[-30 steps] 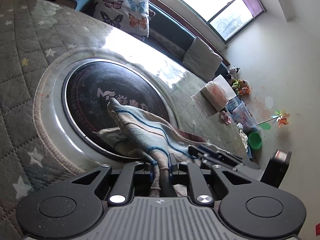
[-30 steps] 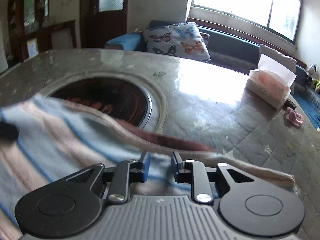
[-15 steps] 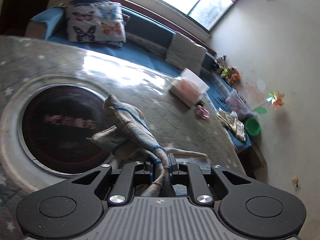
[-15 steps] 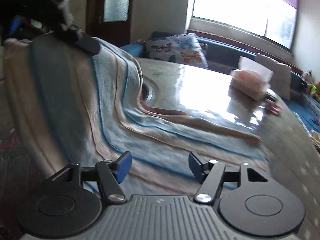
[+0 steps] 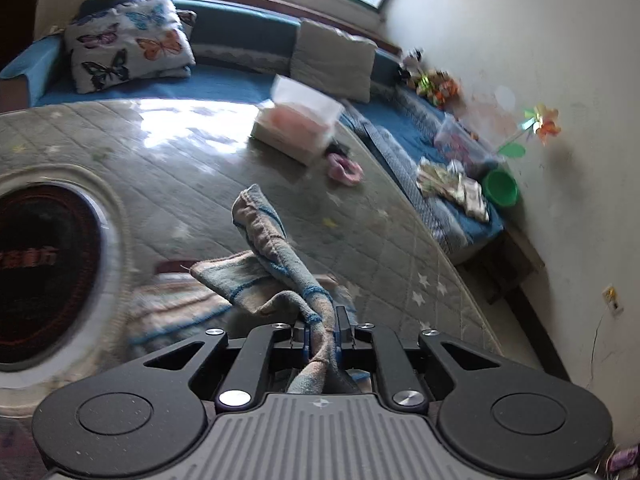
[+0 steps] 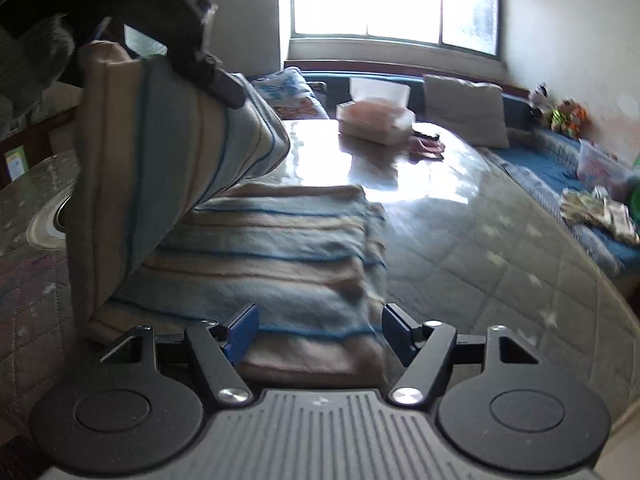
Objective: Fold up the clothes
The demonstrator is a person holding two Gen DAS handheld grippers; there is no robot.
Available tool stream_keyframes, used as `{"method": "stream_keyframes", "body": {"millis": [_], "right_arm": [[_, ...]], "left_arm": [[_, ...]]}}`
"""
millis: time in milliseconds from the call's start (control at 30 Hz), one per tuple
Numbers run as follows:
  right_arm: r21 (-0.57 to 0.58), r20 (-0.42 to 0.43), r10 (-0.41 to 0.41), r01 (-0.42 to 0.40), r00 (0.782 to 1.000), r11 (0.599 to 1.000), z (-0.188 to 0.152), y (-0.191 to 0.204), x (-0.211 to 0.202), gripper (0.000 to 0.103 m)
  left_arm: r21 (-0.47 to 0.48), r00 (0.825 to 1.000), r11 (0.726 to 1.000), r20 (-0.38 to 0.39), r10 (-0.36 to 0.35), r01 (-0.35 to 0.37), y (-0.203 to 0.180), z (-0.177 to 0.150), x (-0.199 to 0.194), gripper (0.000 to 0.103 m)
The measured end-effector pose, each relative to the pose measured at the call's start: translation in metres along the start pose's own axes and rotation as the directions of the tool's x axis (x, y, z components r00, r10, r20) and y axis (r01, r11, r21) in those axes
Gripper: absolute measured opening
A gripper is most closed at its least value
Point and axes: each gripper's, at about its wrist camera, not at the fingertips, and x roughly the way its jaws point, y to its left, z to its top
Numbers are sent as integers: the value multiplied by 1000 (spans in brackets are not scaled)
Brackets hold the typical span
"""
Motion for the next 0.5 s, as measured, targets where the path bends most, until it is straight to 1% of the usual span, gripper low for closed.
{"method": "stream_keyframes", "body": {"millis": [100, 200, 267, 367, 500], "right_arm": [[26, -3, 5, -5, 1000, 1000, -7, -6, -1, 70], [38, 9, 11, -11, 1000, 999, -10, -8, -4, 71], [46, 15, 11, -12, 1000, 999, -12, -9, -7, 71], [56, 20, 7, -8, 1000, 998, -14, -12, -10, 71], [67, 16, -3, 2, 1000, 998, -19, -16, -18, 76]], "left_arm": [[30, 999, 1000, -36, 4, -3, -15, -8, 19, 15], [61, 998, 998, -57, -15, 18, -22, -17, 31, 29], [75, 998, 997, -49, -28, 32, -23, -20, 29, 50], [98, 998, 994, -37, -49, 52, -25, -24, 25, 56], [113, 996, 990, -22, -83, 85, -22, -29, 17, 62]]}}
